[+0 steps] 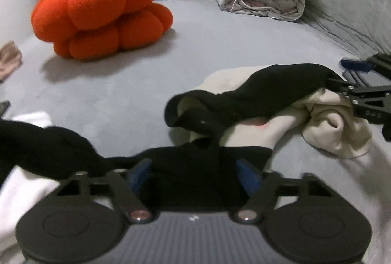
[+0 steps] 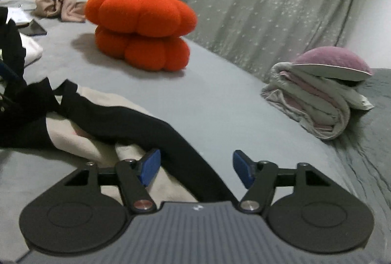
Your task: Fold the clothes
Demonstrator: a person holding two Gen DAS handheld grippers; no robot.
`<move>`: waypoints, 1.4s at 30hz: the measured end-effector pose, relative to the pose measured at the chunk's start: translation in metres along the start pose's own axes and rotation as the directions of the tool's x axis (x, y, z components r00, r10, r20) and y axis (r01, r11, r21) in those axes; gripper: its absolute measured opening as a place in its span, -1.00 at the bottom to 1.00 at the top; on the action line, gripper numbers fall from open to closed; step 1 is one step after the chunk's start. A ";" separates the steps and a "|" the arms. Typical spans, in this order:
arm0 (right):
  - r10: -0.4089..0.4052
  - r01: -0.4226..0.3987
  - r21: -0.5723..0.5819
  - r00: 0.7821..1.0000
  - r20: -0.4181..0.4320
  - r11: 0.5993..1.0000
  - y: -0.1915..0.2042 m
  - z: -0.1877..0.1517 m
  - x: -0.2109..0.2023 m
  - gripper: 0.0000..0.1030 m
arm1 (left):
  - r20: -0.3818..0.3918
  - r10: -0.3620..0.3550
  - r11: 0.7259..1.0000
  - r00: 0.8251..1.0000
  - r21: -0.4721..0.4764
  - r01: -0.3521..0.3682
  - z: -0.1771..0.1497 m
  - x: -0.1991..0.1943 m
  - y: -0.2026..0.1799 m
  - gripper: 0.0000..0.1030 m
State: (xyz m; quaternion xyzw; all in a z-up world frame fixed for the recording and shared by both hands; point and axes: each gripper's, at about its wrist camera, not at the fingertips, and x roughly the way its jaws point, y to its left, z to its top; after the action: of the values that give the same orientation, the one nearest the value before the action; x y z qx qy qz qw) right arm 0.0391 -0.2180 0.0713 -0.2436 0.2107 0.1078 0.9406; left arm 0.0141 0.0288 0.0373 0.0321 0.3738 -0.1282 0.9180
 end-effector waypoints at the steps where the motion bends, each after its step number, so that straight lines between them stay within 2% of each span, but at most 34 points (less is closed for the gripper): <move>1: 0.010 -0.010 -0.003 1.000 -0.009 1.000 -0.001 0.000 0.005 -0.24 | -0.010 0.005 1.000 1.000 -0.013 -0.005 -0.002 0.004 -0.001 -0.25; 2: 0.021 -0.021 -0.007 1.000 -0.018 1.000 -0.002 0.001 0.011 -0.31 | -0.019 0.010 1.000 1.000 -0.026 -0.010 -0.003 0.007 -0.002 -0.68; 3: 0.022 -0.022 -0.020 1.000 -0.020 1.000 0.000 0.000 0.013 -0.41 | -0.020 0.008 0.999 1.000 -0.043 -0.009 -0.003 0.008 0.000 -0.95; 5: 0.002 -0.003 -0.048 1.000 -0.010 0.999 0.011 -0.001 0.003 -0.75 | 0.012 0.012 0.997 1.000 -0.083 -0.011 0.000 0.001 0.004 -0.96; 6: -0.021 0.022 -0.044 1.000 0.008 0.999 0.013 0.000 -0.001 -0.84 | 0.046 0.028 0.995 0.999 -0.101 -0.023 0.002 -0.006 0.007 -0.96; 8: -0.077 0.077 0.002 0.995 0.063 0.997 0.007 0.004 -0.008 -0.86 | 0.138 0.050 0.993 0.989 -0.116 -0.034 0.009 -0.025 0.011 -0.96; 9: -0.125 0.123 0.022 0.987 0.102 0.992 0.002 0.008 -0.019 -1.00 | 0.189 0.069 0.991 0.980 -0.125 -0.045 0.013 -0.038 0.013 -0.96; 10: -0.182 0.178 0.040 0.973 0.146 0.983 -0.003 0.012 -0.031 -1.00 | 0.227 0.082 0.990 0.970 -0.131 -0.053 0.016 -0.048 0.016 -0.96; 12: -0.293 0.282 0.083 0.929 0.227 0.956 -0.014 0.020 -0.055 -1.00 | 0.294 0.100 0.988 0.951 -0.140 -0.061 0.021 -0.068 0.019 -0.96; 14: -0.317 0.287 0.145 0.907 0.278 0.947 -0.025 0.024 -0.075 -1.00 | 0.324 0.086 0.992 0.942 -0.119 -0.050 0.020 -0.080 0.019 -0.96; 15: -0.278 0.239 0.162 0.918 0.284 0.957 -0.030 0.024 -0.083 -1.00 | 0.334 0.080 0.993 0.939 -0.108 -0.046 0.019 -0.084 0.019 -0.96; 17: -0.134 0.103 0.148 0.968 0.212 0.984 -0.028 0.022 -0.078 -0.95 | 0.293 0.090 0.993 0.952 -0.096 -0.065 0.013 -0.077 0.014 -0.96; 19: -0.060 0.049 0.090 0.990 0.128 0.995 -0.011 0.012 -0.062 -0.54 | 0.256 0.096 0.993 0.962 -0.091 -0.074 0.006 -0.071 0.012 -0.96; 20: -0.038 0.033 0.057 0.996 0.085 0.998 -0.003 0.007 -0.052 -0.42 | 0.243 0.097 0.993 0.965 -0.089 -0.077 0.003 -0.070 0.011 -0.96; 21: -0.013 0.012 0.031 0.999 0.048 0.999 0.003 0.002 -0.043 -0.17 | 0.237 0.098 0.993 0.967 -0.091 -0.078 0.001 -0.070 0.013 -0.96; 22: 0.004 -0.005 0.025 1.000 0.029 1.000 0.007 -0.001 -0.035 -0.11 | 0.231 0.099 0.993 0.968 -0.092 -0.079 -0.001 -0.071 0.015 -0.96; 26: 0.050 -0.050 0.044 0.999 0.007 0.998 0.010 0.001 -0.018 -0.11 | 0.194 0.103 0.991 0.976 -0.104 -0.084 -0.003 -0.064 0.019 -0.96; 31: 0.033 -0.032 0.012 0.999 -0.004 0.999 0.013 0.000 -0.001 -0.14 | 0.160 0.109 0.992 0.981 -0.082 -0.097 0.001 -0.050 0.011 -0.96; 32: 0.025 -0.025 0.007 1.000 -0.010 1.000 0.011 -0.001 0.003 -0.22 | 0.155 0.109 0.992 0.982 -0.079 -0.098 0.001 -0.048 0.009 -0.96; 33: 0.020 -0.020 0.005 1.000 -0.021 1.000 0.011 -0.002 0.007 -0.59 | 0.149 0.110 0.992 0.983 -0.076 -0.099 0.000 -0.046 0.008 -0.96; 34: 0.016 -0.016 0.004 0.999 -0.034 1.000 0.012 -0.003 0.010 -0.82 | 0.142 0.111 0.992 0.984 -0.076 -0.101 0.000 -0.045 0.008 -0.96; 38: -0.014 0.014 -0.035 1.000 -0.006 0.999 0.013 -0.006 0.005 -0.92 | 0.119 0.130 0.989 0.984 -0.088 -0.119 -0.002 -0.038 0.008 -0.96; 40: -0.071 0.072 -0.001 0.996 0.061 0.997 0.006 0.001 -0.010 -0.98 | 0.137 0.145 0.985 0.980 -0.110 -0.130 0.000 -0.043 0.013 -0.96; 42: -0.165 0.165 0.012 0.977 0.134 0.986 0.001 0.010 -0.031 -0.98 | 0.197 0.160 0.982 0.967 -0.135 -0.135 0.005 -0.056 0.018 -0.96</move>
State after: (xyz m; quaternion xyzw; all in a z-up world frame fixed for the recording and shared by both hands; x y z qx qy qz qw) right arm 0.0150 -0.2147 0.0925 -0.2522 0.1257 0.0455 0.9584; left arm -0.0166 0.0575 0.0791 -0.0091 0.2800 -0.0392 0.9592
